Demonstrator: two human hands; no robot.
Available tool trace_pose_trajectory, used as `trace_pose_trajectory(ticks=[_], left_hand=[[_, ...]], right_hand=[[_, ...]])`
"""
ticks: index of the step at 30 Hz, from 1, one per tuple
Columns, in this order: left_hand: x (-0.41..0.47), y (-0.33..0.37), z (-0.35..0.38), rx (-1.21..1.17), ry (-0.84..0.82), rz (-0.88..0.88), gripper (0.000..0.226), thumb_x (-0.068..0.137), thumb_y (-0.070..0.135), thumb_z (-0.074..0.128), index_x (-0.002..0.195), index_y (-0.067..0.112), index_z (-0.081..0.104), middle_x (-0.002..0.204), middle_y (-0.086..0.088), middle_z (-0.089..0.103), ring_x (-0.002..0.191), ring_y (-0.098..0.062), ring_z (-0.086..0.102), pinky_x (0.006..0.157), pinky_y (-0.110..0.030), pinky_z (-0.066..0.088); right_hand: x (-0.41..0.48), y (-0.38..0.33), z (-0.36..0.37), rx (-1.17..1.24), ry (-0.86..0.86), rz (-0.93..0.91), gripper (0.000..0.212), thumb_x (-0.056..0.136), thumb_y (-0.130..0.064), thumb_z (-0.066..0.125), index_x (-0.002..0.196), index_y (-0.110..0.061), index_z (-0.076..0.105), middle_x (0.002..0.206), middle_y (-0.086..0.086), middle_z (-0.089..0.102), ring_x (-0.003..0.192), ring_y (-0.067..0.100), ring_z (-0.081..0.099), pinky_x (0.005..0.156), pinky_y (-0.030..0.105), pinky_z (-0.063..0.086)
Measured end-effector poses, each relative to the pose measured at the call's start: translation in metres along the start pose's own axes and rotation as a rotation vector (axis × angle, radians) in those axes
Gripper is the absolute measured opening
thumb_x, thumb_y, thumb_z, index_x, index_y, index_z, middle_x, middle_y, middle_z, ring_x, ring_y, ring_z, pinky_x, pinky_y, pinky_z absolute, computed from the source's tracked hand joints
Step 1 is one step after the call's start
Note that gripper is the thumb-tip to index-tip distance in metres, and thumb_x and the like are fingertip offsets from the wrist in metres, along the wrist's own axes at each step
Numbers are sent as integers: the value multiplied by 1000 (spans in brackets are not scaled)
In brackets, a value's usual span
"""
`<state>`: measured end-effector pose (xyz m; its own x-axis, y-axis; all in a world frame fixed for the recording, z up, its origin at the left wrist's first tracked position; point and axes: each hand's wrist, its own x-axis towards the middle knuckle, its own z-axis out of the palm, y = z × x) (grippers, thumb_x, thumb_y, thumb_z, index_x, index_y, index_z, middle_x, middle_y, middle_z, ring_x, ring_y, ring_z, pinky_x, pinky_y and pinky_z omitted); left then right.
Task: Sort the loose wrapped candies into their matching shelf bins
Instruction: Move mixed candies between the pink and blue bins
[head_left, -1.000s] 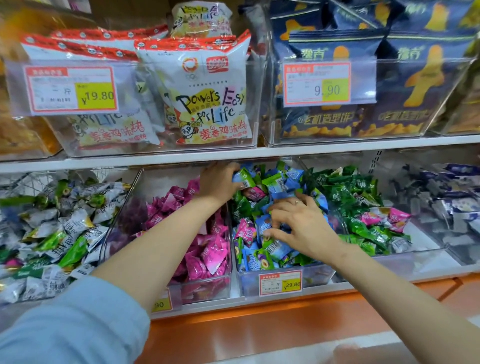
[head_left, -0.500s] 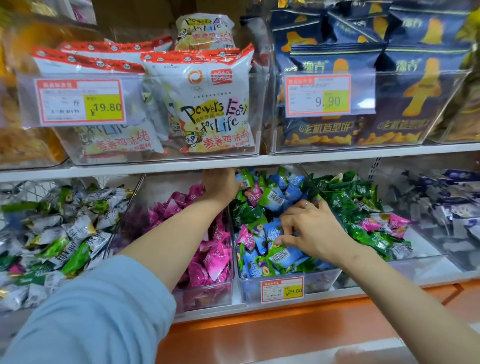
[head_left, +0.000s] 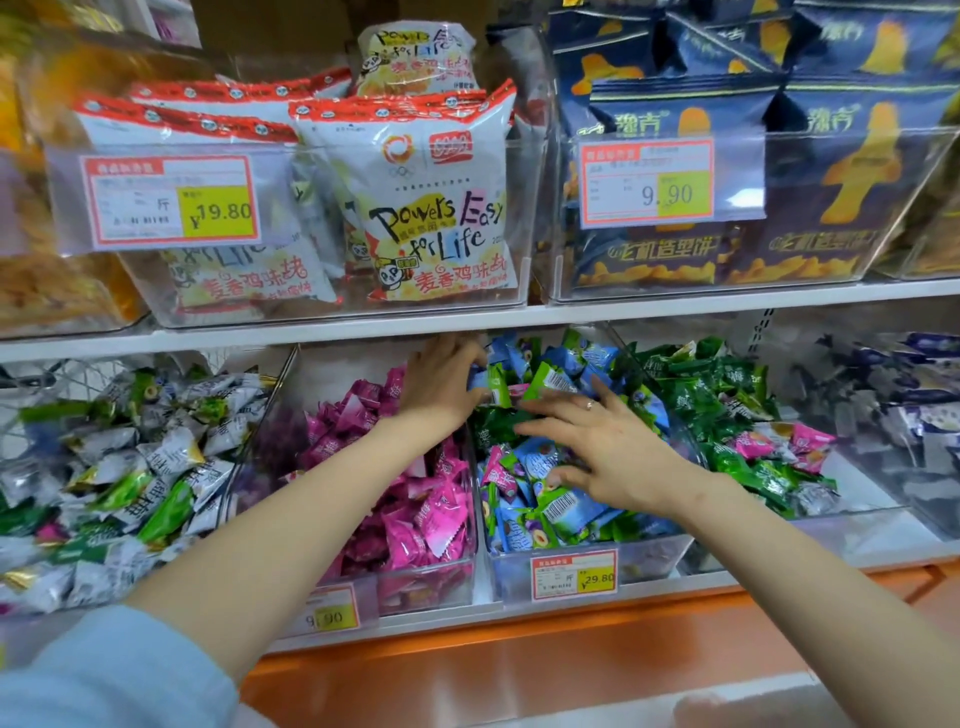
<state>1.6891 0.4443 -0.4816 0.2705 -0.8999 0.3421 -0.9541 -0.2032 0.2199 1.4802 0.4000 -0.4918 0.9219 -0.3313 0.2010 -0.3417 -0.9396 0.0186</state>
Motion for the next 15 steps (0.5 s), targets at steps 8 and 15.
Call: trace_pose_trajectory(ticks=[8,15], left_hand=[[1,12,-5,-66,9,23,34,79,30,72,105,20,53,106,4,59,103,-19,53,90,-33,32],[19,17,-6,-288,293,-109,33,84,29,67,99,0,61,94,-16,63,94,-30,59,79,-30,41]], right_hand=[[6,-9,-2,-56,-256,113,36,94,-43,40,129,-42,49,138,-12,45,125,17,38,104,40,20],[-10,4,-7,-39,-211,164,81,65,-69,3,121,-41,54,128,-17,50,121,9,39,97,31,20]])
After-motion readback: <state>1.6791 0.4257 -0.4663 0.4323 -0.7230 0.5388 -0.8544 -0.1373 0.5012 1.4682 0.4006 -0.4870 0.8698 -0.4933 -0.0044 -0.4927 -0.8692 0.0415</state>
